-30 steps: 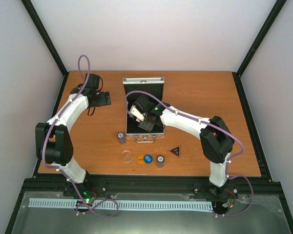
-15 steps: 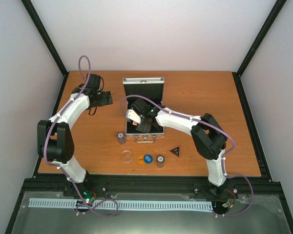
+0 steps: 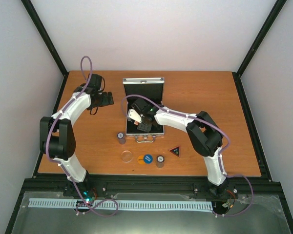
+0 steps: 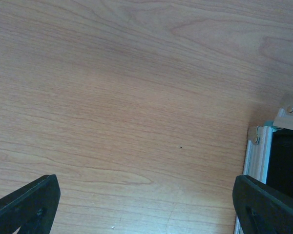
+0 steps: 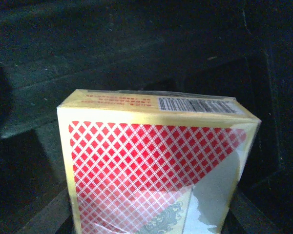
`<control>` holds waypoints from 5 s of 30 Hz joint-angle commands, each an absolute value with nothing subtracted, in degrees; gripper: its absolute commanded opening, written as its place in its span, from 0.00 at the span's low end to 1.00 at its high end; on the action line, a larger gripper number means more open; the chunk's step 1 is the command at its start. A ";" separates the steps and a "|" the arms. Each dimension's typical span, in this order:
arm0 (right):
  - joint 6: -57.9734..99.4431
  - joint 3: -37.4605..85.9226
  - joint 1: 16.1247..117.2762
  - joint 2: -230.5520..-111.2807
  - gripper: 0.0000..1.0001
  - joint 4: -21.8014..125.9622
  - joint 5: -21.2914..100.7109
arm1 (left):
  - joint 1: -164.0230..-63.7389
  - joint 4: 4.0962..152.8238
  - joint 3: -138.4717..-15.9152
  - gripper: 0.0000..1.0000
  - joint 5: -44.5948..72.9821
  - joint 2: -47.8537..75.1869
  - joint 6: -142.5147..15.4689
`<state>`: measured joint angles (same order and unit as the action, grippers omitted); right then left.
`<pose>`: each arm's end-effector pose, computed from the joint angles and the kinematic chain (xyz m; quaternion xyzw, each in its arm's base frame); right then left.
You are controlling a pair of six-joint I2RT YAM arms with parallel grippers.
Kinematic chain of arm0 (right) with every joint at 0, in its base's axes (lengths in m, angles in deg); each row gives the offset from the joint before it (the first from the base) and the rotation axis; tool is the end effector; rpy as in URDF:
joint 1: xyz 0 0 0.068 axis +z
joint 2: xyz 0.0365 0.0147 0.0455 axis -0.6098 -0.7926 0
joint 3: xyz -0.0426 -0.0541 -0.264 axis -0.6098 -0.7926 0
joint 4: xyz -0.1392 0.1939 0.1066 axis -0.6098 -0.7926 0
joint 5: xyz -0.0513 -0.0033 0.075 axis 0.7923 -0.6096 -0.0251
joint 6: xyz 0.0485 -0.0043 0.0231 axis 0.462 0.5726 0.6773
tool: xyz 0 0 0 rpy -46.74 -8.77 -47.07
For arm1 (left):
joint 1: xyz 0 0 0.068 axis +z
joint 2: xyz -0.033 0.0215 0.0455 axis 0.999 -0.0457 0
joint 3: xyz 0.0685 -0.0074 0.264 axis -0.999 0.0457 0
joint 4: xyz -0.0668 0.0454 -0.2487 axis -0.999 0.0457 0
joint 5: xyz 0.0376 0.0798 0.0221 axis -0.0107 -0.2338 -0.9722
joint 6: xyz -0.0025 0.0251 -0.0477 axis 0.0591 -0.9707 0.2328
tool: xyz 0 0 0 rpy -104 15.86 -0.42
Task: Pack up texas hold em set
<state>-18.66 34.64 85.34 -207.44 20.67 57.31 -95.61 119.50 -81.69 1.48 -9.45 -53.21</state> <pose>0.2943 0.3150 0.1727 -0.6105 0.7539 -0.0537 0.2369 0.3590 -0.0491 0.2435 -0.1248 0.9589 -0.0292 0.2530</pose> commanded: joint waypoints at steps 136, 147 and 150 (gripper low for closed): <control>44.82 51.96 81.34 -207.98 1.00 -5.34 46.26 | -95.91 116.63 -86.51 1.00 14.93 -14.56 -58.67; 13.90 48.34 82.13 -206.46 1.00 -4.25 37.15 | -95.91 117.08 -86.75 1.00 14.94 -14.68 -58.73; 5.43 49.01 82.57 -207.73 1.00 -4.06 44.31 | -95.91 117.62 -87.28 1.00 14.32 -15.02 -58.86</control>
<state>21.82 47.58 81.80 -205.29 -3.25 39.52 -95.61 117.47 -85.64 15.10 -14.63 -57.58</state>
